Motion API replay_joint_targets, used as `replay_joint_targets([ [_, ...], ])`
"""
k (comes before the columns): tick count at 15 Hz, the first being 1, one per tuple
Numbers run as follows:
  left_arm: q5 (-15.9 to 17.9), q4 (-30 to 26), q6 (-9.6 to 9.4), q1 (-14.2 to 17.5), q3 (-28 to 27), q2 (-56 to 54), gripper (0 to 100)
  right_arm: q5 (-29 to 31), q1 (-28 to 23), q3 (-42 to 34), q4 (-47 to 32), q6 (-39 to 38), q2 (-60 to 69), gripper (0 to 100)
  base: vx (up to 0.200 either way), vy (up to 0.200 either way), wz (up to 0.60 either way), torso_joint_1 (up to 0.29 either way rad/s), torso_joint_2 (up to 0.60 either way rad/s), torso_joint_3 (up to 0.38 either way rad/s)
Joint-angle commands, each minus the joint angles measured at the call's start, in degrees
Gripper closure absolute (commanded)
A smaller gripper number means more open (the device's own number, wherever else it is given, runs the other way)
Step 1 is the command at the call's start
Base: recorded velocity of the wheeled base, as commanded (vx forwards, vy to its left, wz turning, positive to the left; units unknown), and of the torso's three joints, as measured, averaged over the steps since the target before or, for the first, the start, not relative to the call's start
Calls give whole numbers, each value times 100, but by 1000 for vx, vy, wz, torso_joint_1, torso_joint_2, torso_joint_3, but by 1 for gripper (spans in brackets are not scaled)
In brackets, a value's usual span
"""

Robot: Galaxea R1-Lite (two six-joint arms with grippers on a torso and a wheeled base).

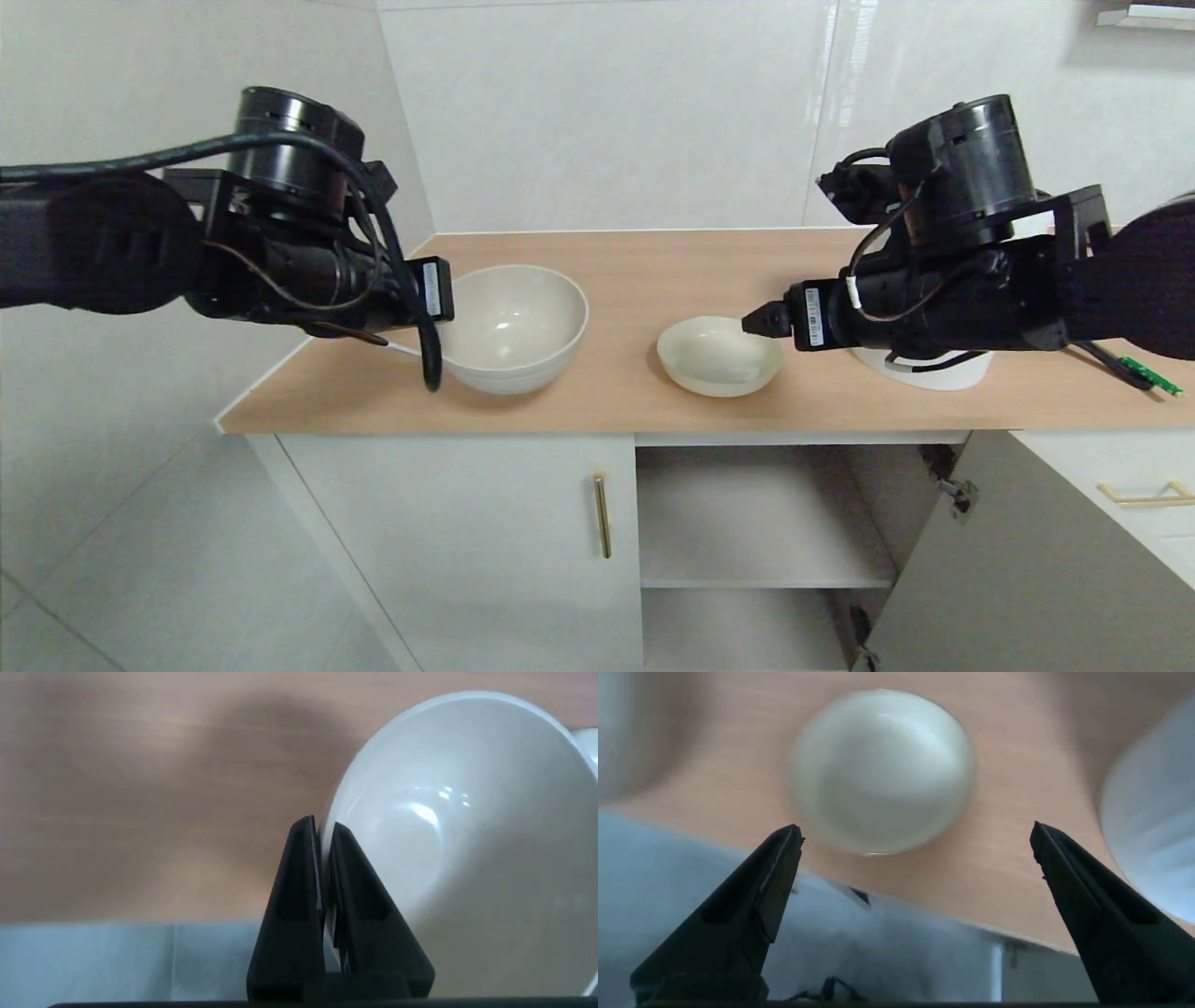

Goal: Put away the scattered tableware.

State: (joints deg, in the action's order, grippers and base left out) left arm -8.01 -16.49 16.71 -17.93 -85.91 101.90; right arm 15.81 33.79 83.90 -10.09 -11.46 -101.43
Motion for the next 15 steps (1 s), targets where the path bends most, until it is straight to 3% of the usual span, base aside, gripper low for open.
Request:
replay_joint_targets([
  [1, 1, 6, -19, -26, 364, -909, 100, 291, -83, 329, -151, -93, -510, 0, 0, 0, 0, 0, 0, 0],
  [7, -8, 6, -19, -132, 487, -1410, 100, 713, -136, 408, -204, -111, -993, 0, 0, 0, 0, 0, 0, 0],
  [15, -8, -12, -19, -246, 540, -1656, 100, 730, -224, 628, -186, -120, -1292, 0, 0, 0, 0, 0, 0, 0],
])
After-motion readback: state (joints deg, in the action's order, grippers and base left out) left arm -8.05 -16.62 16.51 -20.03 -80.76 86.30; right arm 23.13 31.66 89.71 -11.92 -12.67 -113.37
